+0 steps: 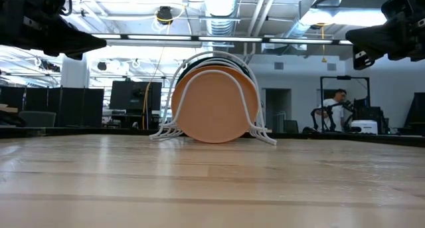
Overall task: Sort dishes
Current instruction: Return to Home Position
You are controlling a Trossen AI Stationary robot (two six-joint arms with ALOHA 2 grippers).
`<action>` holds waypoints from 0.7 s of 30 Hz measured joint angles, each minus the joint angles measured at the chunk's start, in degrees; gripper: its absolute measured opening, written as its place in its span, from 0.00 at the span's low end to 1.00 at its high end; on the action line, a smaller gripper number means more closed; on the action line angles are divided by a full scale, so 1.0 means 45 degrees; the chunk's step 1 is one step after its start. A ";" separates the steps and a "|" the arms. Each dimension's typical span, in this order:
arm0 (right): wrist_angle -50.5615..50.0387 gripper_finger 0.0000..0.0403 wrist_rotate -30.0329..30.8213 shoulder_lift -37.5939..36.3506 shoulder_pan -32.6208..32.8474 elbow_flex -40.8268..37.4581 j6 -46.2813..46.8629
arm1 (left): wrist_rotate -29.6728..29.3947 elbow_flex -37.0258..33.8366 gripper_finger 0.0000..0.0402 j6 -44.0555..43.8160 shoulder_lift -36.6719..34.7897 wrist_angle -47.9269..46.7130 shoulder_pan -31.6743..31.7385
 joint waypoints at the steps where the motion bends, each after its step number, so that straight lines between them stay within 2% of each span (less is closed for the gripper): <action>1: 0.0000 0.00 0.0000 0.0000 0.0000 0.0000 0.0000 | 0.0199 0.0005 0.00 0.0005 0.0018 0.0000 0.0151; 10: 0.0000 0.00 0.0002 0.0001 0.0000 0.0000 0.0000 | 0.2064 -0.0306 0.00 -0.0111 0.0029 0.0613 0.1756; 16: 0.0000 0.00 0.0000 0.0000 0.0000 0.0000 0.0000 | 0.4018 -0.0335 0.00 -0.0331 0.0029 0.0520 0.2608; 21: 0.0000 0.00 0.0000 0.0000 0.0000 0.0000 0.0000 | 0.4444 -0.0678 0.00 -0.0334 0.0030 0.0972 0.3157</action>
